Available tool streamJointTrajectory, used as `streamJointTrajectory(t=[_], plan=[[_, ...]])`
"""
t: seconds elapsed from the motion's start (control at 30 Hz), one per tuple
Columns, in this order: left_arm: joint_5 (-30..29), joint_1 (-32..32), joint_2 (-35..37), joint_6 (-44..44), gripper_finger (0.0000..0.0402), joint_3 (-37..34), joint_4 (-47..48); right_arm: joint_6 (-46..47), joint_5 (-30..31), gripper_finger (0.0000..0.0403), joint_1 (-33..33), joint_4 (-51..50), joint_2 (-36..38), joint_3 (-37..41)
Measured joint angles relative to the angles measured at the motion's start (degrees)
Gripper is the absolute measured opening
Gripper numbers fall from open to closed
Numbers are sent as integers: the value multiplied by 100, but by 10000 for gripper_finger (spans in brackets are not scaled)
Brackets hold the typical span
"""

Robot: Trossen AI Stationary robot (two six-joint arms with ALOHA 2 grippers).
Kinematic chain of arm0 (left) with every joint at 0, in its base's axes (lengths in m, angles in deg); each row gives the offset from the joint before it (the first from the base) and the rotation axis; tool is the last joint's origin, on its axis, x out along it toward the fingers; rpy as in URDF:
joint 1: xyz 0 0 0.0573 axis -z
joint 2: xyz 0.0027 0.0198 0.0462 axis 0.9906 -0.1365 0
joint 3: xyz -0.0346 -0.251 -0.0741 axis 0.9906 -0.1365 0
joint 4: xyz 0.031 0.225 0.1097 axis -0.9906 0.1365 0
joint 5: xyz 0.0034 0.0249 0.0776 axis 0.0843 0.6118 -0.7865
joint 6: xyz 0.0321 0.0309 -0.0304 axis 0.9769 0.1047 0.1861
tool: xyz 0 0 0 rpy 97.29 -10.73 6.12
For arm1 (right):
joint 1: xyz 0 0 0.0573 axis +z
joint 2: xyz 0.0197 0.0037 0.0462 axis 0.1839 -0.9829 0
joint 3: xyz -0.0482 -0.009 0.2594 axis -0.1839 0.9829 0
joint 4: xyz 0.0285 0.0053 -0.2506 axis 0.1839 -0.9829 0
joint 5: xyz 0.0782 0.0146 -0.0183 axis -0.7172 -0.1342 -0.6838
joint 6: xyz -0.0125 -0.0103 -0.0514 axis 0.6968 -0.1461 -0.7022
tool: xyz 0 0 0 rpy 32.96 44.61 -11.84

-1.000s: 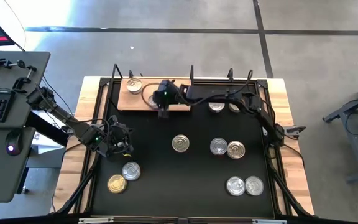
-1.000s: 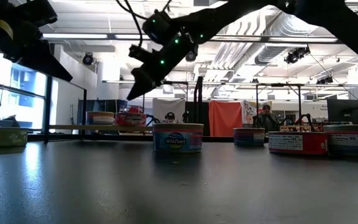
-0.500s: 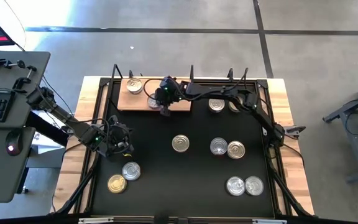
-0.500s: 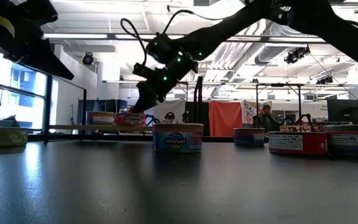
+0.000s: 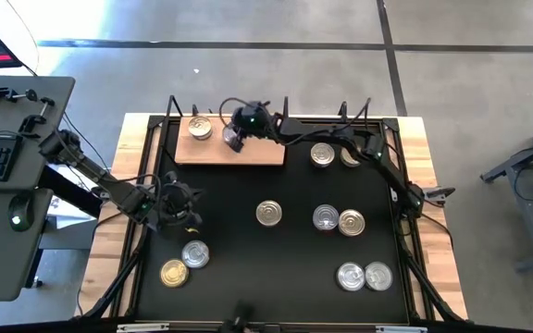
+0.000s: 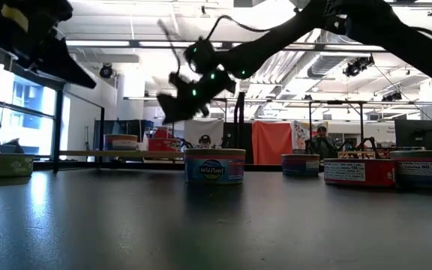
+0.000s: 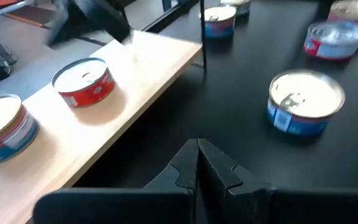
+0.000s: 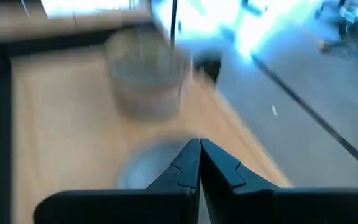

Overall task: Stack canned seafood by type on shelf
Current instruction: Put the red tuna can on the shelf

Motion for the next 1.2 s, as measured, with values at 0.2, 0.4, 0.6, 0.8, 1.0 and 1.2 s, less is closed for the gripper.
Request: streamJointTrajectory(t=[0.2,0.4,0.6,0.8,1.0,1.2], plan=[[584,-575,1,884,0,0,-908,-177,-198,1,399,263,773,269],[1184,-1608,0,1769,0,47,-954,-706,-214,0,1080,-442,2259,1762],[2871,-3437,-186,2991,0,789,-763,115,-185,0,1990,-463,3871,4263],[4878,-5169,-1400,4195,0,1787,-972,1604,910,0,3245,1430,4575,6385],[5578,-6022,-2894,4842,0,2358,-1264,2112,2567,0,4114,4024,4343,7645],[5111,-6414,-3607,4844,0,2500,-1369,2343,2947,0,4314,4221,4240,7844]])
